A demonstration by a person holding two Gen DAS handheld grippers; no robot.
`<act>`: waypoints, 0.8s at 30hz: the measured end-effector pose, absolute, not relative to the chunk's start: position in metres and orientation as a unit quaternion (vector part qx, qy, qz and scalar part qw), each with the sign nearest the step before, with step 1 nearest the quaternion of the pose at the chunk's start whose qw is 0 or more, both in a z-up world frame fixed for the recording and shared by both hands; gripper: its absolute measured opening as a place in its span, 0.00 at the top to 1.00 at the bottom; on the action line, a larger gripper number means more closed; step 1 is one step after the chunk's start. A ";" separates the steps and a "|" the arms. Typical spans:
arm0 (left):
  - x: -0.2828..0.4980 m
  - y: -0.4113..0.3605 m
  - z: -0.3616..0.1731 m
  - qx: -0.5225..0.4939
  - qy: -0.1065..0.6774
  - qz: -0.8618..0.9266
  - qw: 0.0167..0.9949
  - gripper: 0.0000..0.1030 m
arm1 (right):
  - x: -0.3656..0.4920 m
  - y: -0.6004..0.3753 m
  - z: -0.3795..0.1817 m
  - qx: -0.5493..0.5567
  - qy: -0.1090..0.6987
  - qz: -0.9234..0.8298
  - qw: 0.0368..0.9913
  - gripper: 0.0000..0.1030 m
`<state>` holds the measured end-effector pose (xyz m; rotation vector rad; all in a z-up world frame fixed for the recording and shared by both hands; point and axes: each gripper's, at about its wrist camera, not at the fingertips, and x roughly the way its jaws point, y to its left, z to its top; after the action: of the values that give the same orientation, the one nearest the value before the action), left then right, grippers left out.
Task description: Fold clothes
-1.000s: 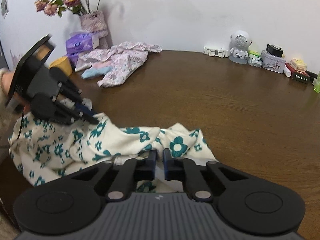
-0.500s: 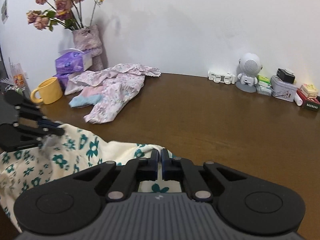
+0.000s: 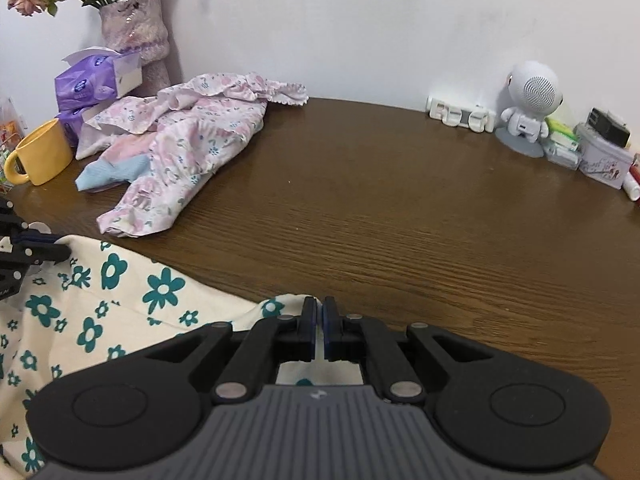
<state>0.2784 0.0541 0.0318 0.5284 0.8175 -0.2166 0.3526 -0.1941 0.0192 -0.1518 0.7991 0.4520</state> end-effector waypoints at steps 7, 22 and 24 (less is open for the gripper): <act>0.283 0.058 0.033 0.228 0.401 -0.105 0.881 0.91 | 0.357 -0.196 0.022 -0.063 0.395 0.221 0.889 0.94; 0.166 0.098 0.098 0.116 0.319 -0.107 0.934 0.22 | 0.240 -0.276 0.078 0.045 0.356 0.235 0.903 0.35; 0.137 0.095 0.096 0.122 0.311 -0.109 0.936 0.22 | 0.219 -0.280 0.076 0.049 0.354 0.240 0.902 0.35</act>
<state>0.1369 0.0945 0.0964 0.2500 0.6348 -0.2220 0.2188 -0.2799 0.0761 0.1008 0.7328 0.4960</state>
